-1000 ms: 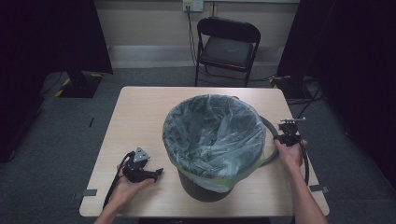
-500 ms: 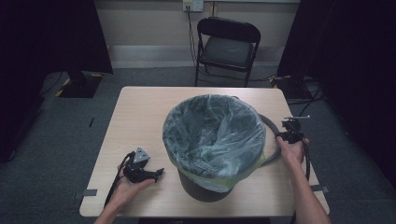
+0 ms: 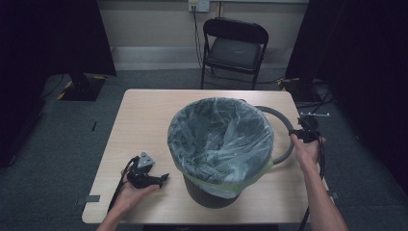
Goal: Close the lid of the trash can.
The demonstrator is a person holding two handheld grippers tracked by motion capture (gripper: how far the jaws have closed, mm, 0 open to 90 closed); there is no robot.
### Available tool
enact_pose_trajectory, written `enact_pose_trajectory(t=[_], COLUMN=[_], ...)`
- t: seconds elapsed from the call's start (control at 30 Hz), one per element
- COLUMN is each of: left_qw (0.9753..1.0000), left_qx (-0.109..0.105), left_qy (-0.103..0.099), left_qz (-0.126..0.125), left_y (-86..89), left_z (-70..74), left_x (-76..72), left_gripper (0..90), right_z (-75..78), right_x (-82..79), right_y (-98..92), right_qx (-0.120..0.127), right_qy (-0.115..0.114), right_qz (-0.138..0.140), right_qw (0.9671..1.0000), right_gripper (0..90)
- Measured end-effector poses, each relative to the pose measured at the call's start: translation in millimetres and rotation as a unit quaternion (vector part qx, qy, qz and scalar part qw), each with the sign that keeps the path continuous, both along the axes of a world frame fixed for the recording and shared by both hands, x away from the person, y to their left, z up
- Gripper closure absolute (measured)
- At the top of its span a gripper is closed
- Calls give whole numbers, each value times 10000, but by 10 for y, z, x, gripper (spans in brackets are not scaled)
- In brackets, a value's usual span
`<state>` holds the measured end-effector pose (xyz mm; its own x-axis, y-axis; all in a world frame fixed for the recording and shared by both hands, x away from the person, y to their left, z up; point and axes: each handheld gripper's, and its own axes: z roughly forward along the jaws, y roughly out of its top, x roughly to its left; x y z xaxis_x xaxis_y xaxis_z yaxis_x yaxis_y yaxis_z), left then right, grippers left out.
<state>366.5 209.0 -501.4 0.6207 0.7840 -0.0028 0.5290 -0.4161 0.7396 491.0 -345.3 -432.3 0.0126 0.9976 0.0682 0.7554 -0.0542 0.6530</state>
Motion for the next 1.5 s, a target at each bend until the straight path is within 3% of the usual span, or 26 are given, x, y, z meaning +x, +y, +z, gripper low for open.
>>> enact_pose_trajectory(t=[0.53, 0.87, 1.23, 1.4, 1.5], left_qw=[10000, 10000, 10000, 10000, 10000], left_qx=[-4, -3, -7, -21, -30], left_qy=[3, 1, -5, -13, 1], left_qz=[-8, -15, 0, 13, 9], left_y=[0, -1, -4, -8, -8], left_z=[0, 0, -1, -3, -4], left_x=[2, 5, 6, 7, 6], left_gripper=[158, 156, 155, 153, 153], right_z=[367, 660, 901, 954, 946], right_x=[43, 91, 251, 345, 410], right_y=[48, 108, 8, 67, 108], right_qx=[181, 388, 1013, 1440, 1748], right_qy=[-395, -740, -904, -877, -851], right_qz=[0, 33, -189, -155, -180], right_qw=[9991, 9965, 9906, 9856, 9807], right_gripper=[799, 800, 800, 800, 800])
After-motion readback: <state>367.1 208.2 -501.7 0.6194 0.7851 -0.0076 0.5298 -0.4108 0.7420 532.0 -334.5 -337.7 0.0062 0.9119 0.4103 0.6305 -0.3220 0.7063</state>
